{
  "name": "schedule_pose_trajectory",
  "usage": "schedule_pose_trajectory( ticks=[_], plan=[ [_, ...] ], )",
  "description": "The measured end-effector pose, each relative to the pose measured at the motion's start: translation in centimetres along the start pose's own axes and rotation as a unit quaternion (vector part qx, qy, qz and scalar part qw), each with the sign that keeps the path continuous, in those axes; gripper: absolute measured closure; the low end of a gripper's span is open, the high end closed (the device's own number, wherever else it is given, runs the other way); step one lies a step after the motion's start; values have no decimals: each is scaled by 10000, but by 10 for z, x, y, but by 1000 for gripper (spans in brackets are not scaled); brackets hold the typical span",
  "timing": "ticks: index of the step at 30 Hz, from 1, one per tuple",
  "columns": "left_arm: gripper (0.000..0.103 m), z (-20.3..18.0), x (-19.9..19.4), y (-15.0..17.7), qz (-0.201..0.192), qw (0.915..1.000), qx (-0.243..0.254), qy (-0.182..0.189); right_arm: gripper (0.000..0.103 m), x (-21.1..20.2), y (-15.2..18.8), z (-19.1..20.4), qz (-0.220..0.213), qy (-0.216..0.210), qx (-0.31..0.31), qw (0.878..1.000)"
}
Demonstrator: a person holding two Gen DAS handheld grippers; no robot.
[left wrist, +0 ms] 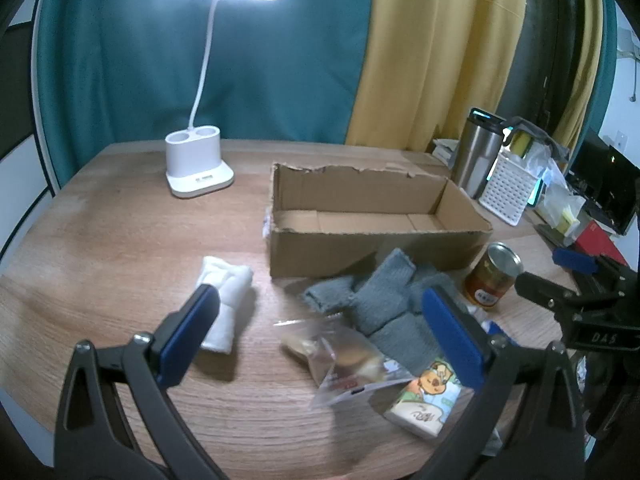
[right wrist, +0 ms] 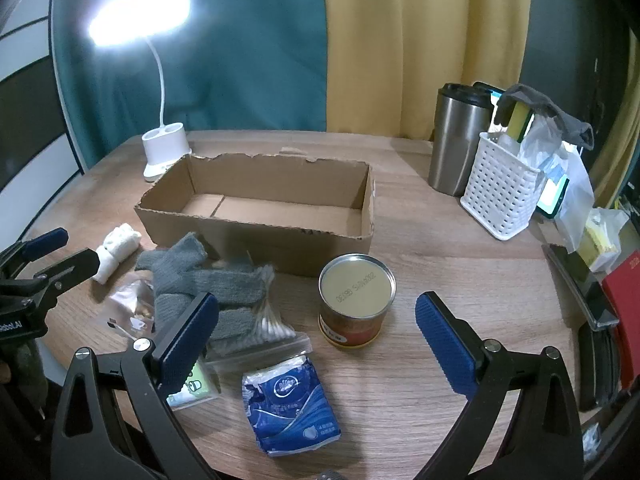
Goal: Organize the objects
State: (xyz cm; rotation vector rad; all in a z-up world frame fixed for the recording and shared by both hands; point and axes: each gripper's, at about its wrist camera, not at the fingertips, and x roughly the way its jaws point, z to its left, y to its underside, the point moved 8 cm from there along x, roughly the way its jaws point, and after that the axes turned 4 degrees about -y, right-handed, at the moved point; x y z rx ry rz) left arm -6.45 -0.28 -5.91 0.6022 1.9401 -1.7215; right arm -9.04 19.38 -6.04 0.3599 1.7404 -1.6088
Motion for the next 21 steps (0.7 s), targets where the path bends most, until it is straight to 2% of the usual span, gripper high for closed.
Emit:
schedule_pose_trajectory(
  ticks=[21],
  plan=[
    [1, 2, 1, 0, 30, 10000, -40, 19, 3, 1, -3, -1, 68, 35, 11, 10000]
  ],
)
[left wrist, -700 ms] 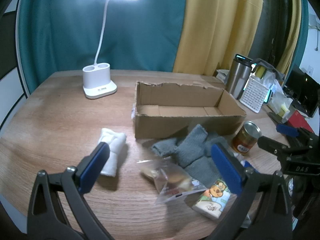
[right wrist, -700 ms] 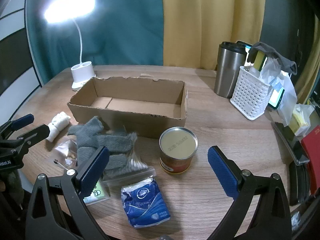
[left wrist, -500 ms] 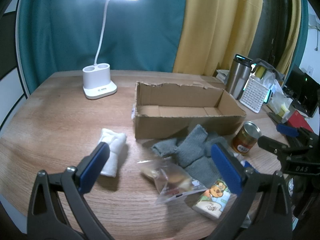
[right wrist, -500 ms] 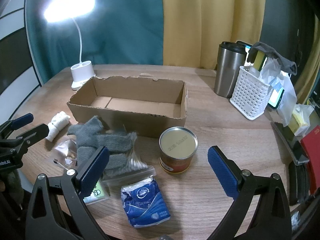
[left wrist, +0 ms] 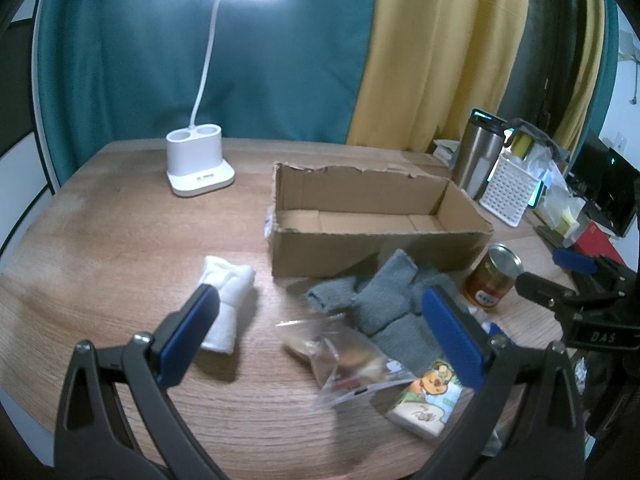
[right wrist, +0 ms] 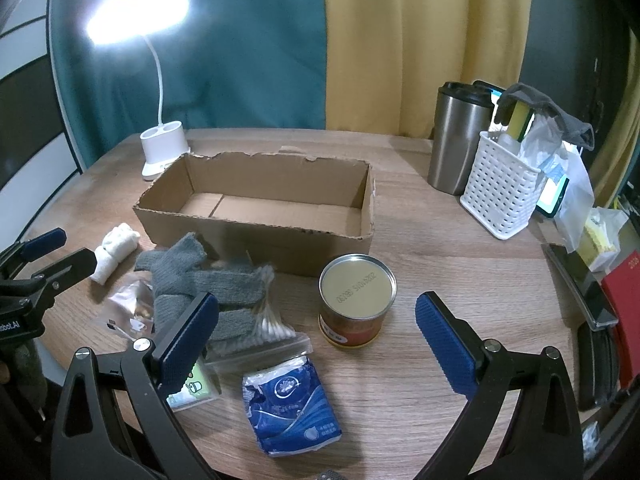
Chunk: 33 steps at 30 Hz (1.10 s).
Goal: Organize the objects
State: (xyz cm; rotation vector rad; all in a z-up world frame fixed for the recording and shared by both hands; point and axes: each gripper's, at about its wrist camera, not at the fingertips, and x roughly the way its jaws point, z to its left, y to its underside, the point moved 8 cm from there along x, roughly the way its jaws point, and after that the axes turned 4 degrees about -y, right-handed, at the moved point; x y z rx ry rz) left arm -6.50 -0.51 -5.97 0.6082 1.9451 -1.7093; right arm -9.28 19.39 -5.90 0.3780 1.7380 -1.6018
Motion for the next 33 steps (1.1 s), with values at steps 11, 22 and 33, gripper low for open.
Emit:
schedule_pose_trajectory(
  ticks=[11, 22, 33],
  plan=[
    [1, 1, 3, 1, 40, 10000, -7, 15, 3, 4, -2, 6, 26, 0, -5, 10000],
    [1, 23, 13, 4, 168, 9997, -160, -127, 3, 18, -2, 1, 161, 61, 38, 9998],
    [1, 73, 42, 7, 425, 9970, -293, -569, 2, 39, 1, -26, 351, 373, 218, 9984]
  ],
)
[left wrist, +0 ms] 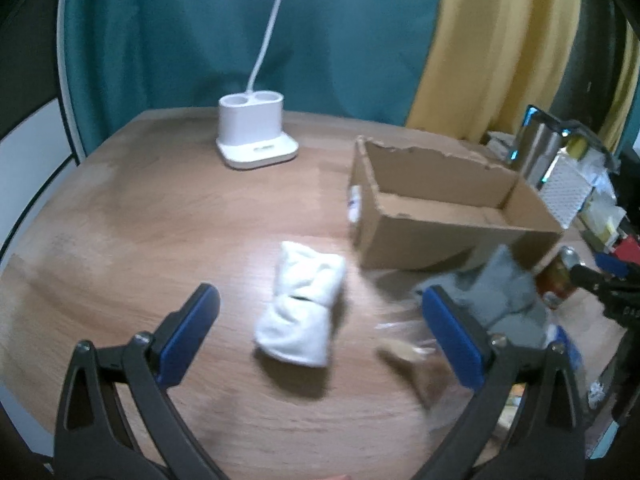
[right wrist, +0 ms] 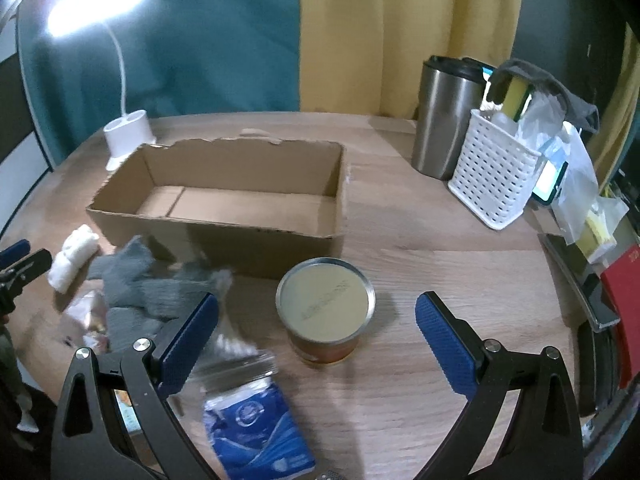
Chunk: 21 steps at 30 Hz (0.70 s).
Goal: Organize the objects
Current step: 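Grasp the white towel with the left tool while the right tool grasps the tin can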
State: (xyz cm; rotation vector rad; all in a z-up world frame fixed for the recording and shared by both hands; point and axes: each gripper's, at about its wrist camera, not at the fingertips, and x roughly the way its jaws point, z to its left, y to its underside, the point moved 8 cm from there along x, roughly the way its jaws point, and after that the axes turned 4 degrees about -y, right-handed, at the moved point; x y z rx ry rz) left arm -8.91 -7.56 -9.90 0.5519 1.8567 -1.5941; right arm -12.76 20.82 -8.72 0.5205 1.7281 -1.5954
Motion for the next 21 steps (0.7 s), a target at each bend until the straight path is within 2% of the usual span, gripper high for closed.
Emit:
schedule_pose_trajectory(
  ticks=[7, 13, 16, 19, 21],
  plan=[
    [1, 20, 33, 0, 218, 9995, 42, -242, 2, 18, -1, -11, 152, 56, 88, 9998],
    [3, 17, 48, 3, 464, 9986, 205, -129, 3, 32, 0, -16, 275, 142, 8, 9995],
    [27, 12, 56, 5, 632, 9972, 390, -106, 11, 36, 1, -19, 349, 72, 62, 9993],
    [34, 9, 61, 8, 783, 9958, 463, -101, 15, 40, 4, -20, 439, -21, 78, 9990],
    [37, 6, 61, 10, 830, 9952, 503, -92, 33, 40, 5, -18, 447, -116, 46, 9989]
  ],
)
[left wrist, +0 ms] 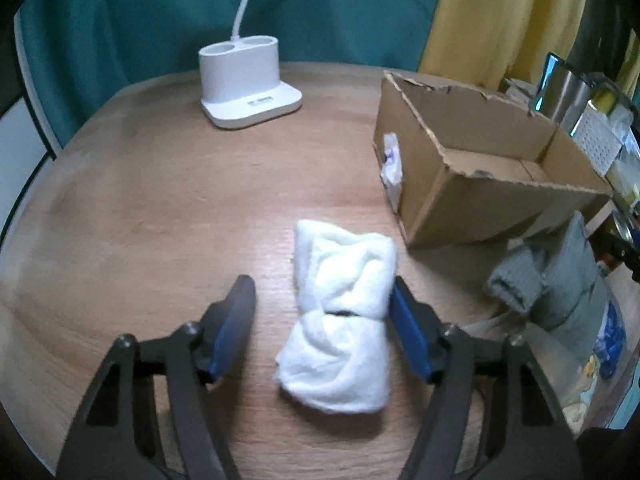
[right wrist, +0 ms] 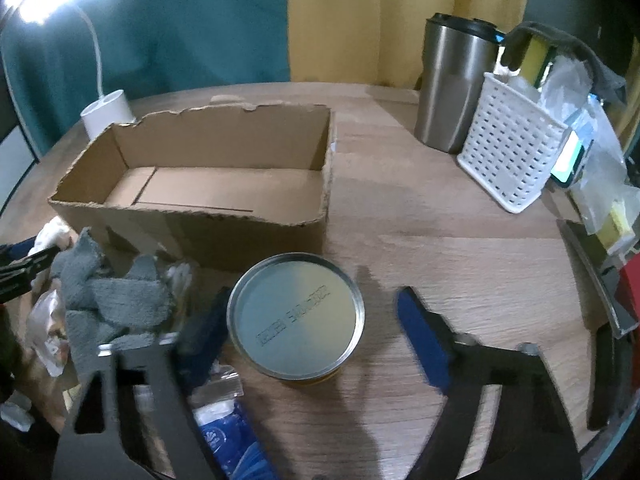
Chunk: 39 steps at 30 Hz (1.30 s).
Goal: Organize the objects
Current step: 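Grasp the white towel with the left tool while the right tool grasps the tin can, then carry the towel into the box with the left tool while the right tool places the tin can inside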
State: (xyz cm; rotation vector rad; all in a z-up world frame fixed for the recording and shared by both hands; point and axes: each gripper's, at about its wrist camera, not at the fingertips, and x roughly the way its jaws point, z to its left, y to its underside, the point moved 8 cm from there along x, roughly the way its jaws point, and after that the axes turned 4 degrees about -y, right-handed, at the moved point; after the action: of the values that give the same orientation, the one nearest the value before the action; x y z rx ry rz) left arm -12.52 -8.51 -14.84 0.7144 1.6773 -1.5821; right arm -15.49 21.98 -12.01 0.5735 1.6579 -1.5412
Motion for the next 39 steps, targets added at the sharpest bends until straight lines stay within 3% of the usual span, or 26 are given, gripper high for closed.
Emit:
schedule_pose_trajectory(
  ticks=[4, 7, 11, 21, 32, 39],
  plan=[
    [46, -4, -2, 0, -16, 10000, 11, 96, 46, 2, 5, 3, 99, -216, -47, 9997],
    [57, -7, -3, 0, -17, 9998, -24, 171, 46, -1, 5, 4, 40, -239, -55, 9997],
    [61, -12, -9, 3, -30, 9994, -113, 324, 46, -10, 3, 2, -104, -255, -41, 9996],
    [63, -16, -34, -1, -236, 9983, -282, 443, 46, -41, -8, -11, -477, -200, -32, 9987],
    [63, -29, -78, -35, -799, 9946, -311, 589, 46, -69, -36, -11, -906, -306, -182, 9952],
    [63, -56, -85, -54, -918, 9925, -204, 776, 46, -70, -52, -5, -1003, -428, -305, 9936]
  ],
)
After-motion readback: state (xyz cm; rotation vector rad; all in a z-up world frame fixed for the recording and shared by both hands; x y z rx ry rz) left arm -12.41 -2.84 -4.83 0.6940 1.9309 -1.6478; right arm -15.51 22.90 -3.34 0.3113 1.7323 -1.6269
